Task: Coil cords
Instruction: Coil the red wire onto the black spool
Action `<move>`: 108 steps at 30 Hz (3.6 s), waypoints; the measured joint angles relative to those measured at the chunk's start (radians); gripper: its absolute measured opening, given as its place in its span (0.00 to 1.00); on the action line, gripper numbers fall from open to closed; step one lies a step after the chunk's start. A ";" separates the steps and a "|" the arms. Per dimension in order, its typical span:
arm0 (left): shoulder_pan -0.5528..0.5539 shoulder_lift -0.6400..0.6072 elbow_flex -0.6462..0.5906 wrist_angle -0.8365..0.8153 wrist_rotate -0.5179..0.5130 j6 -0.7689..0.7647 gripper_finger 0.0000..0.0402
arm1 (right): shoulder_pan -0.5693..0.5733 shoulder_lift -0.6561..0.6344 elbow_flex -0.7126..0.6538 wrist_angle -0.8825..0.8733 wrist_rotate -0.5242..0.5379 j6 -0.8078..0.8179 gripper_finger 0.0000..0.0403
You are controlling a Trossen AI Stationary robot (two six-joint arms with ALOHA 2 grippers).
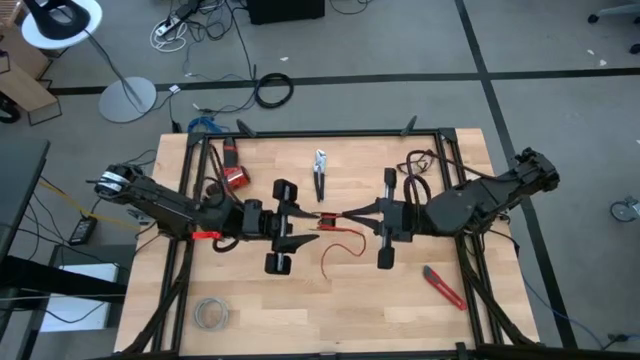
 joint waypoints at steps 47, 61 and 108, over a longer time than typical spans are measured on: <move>0.000 0.122 0.800 -1.785 -0.345 -0.191 0.34 | -0.330 0.042 -0.001 -0.299 -0.465 0.276 0.00; -0.001 0.120 0.800 -1.778 -0.359 -0.189 0.02 | -0.311 0.039 -0.001 -0.241 -0.439 0.213 0.00; 0.013 0.073 -0.011 0.203 0.021 -0.300 0.00 | 0.088 -0.011 0.000 0.111 0.223 -0.147 0.29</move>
